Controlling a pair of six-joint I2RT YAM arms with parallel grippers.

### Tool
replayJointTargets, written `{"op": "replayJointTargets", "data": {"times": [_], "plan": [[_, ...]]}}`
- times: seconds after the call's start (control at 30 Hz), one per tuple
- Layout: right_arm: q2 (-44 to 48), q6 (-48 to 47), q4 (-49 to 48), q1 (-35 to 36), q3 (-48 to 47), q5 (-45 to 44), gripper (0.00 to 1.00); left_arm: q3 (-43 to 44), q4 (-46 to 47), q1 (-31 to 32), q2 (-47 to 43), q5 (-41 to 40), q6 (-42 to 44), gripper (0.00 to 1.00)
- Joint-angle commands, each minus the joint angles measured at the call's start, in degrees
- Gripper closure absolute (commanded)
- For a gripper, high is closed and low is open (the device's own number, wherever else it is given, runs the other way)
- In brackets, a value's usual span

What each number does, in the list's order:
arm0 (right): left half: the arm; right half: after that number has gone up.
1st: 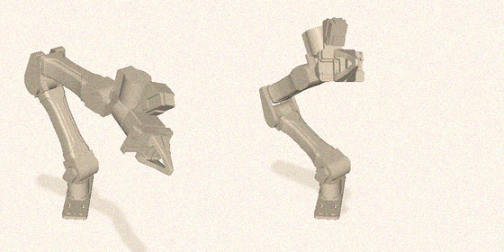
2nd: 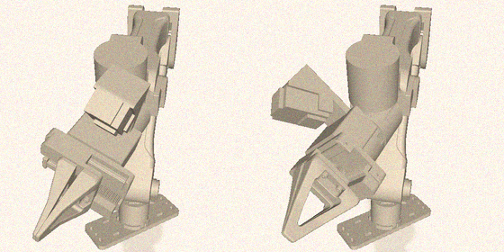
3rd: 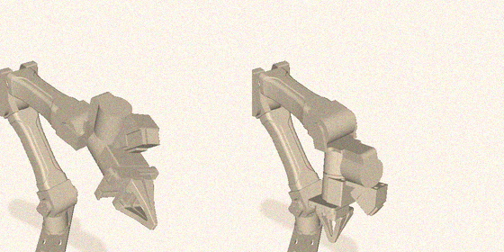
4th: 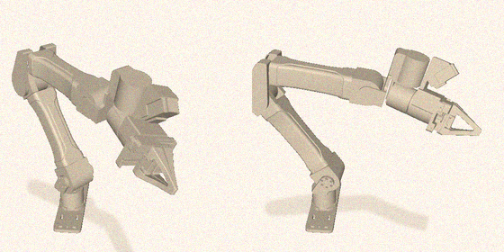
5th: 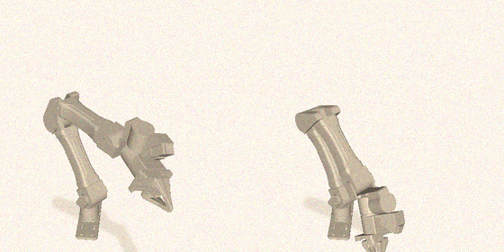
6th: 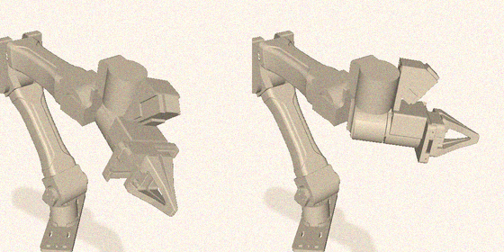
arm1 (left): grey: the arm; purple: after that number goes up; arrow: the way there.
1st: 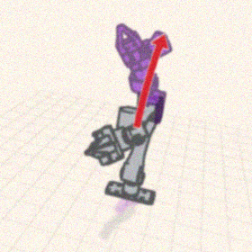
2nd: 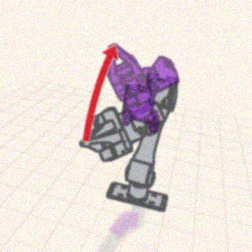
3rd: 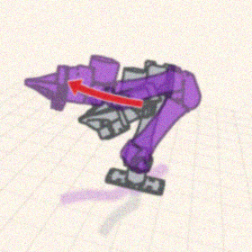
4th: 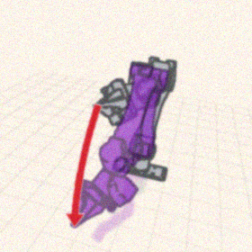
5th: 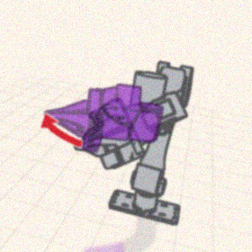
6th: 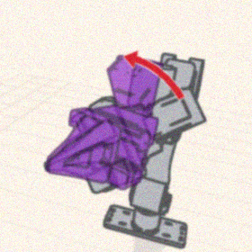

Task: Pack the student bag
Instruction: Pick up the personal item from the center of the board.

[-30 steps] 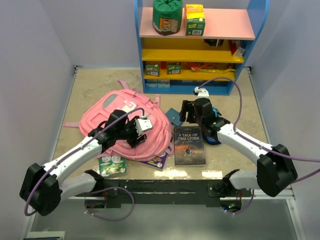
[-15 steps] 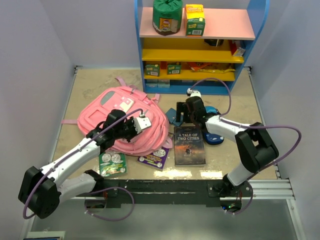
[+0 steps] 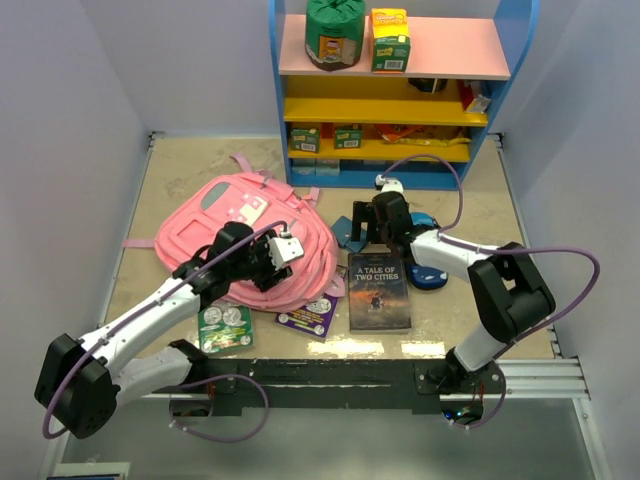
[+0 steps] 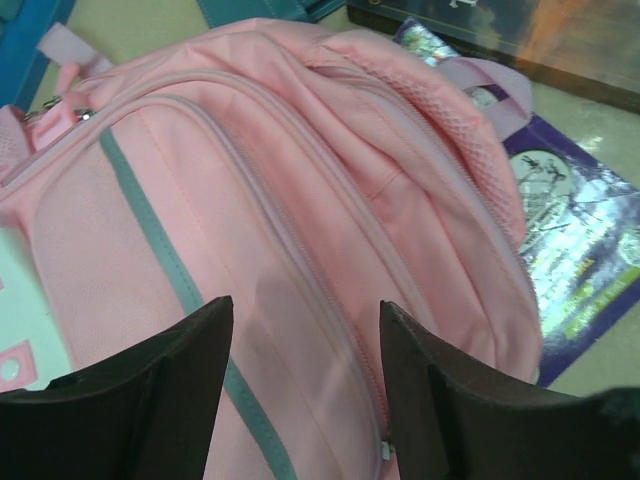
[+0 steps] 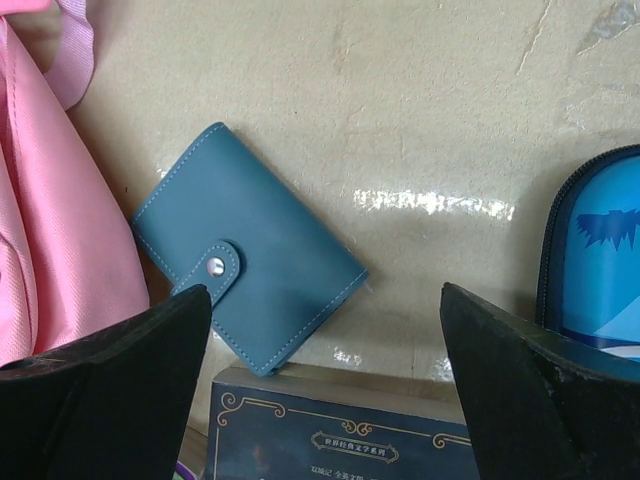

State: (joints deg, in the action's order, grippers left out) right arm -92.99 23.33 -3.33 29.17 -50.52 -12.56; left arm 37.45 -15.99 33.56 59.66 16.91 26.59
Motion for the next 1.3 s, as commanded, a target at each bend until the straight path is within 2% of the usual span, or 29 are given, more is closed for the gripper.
{"op": "replayJointTargets", "data": {"times": [0.0, 0.23, 0.33, 0.37, 0.47, 0.53, 0.7, 0.8, 0.87, 0.9, 0.97, 1.0, 1.07, 1.1, 1.17, 1.2, 1.27], "plan": [[-0.26, 0.49, -2.73, -0.25, -0.54, -1.33, 0.02, -1.41, 6.58, 0.19, 0.90, -8.37, 0.21, 0.36], [-2.02, 1.19, -3.52, -0.25, -0.54, -1.86, 0.01, -5.45, 6.32, 0.19, 0.99, -7.68, 1.89, 0.39], [-3.07, 1.36, -4.31, -0.25, -0.63, -1.94, 0.01, -5.72, 7.20, 0.19, 0.72, -8.20, 1.97, 0.49], [-3.42, 1.36, -4.49, -0.17, -0.89, -1.86, 0.01, -5.72, 7.29, 0.19, 0.72, -8.55, 1.89, 0.62], [-5.09, 1.36, -5.01, -0.25, -1.33, -1.60, 0.01, -5.64, 8.07, 0.19, 0.11, -9.34, 1.71, 0.90], [-6.41, 1.45, -5.37, -0.16, -1.42, -1.59, 0.01, -5.46, 8.52, 0.19, -0.42, -9.87, 1.36, 1.00], [-7.38, 1.89, -6.95, -0.25, -0.19, -1.86, 0.02, -3.80, 7.47, 0.19, -1.74, -10.49, 0.04, 1.00], [-8.17, 2.24, -7.83, -0.25, 0.77, -1.59, 0.06, -2.22, 6.68, 0.19, -2.79, -10.14, -1.27, 1.00], [-8.17, 2.59, -9.23, -0.16, 2.00, -1.42, 0.16, -1.42, 5.54, 0.19, -3.41, -9.79, -2.15, 1.00], [-8.00, 2.77, -9.67, -0.16, 2.35, -1.07, 0.24, -0.72, 5.18, 0.19, -3.50, -9.79, -2.33, 1.00], [-7.56, 3.30, -10.37, -0.25, 2.97, -0.72, 0.32, -0.10, 4.30, 0.19, -4.20, -10.31, -3.12, 1.00], [-7.30, 3.56, -10.64, -0.17, 3.15, -0.28, 0.41, 0.68, 3.95, 0.19, -4.29, -10.40, -3.47, 1.00], [-6.33, 3.74, -11.51, -0.25, 3.67, 0.60, 0.50, 1.48, 2.90, 0.19, -4.81, -10.32, -4.87, 1.00], [-6.07, 4.00, -11.61, -0.17, 3.76, 0.78, 0.59, 2.61, 2.37, 0.19, -4.90, -10.14, -5.31, 1.00], [-5.01, 4.18, -11.70, -0.25, 4.03, 1.31, 0.68, 3.68, 1.05, 0.19, -4.90, -10.14, -7.07, 1.00], [-4.49, 4.26, -11.87, -0.25, 4.20, 1.39, 0.78, 4.64, 0.79, 0.19, -5.08, -10.31, -7.69, 1.00], [-3.52, 4.27, -12.22, -0.16, 4.82, 1.83, 0.87, 5.26, 0.61, 0.10, -5.43, -10.93, -10.22, 1.00]]}}
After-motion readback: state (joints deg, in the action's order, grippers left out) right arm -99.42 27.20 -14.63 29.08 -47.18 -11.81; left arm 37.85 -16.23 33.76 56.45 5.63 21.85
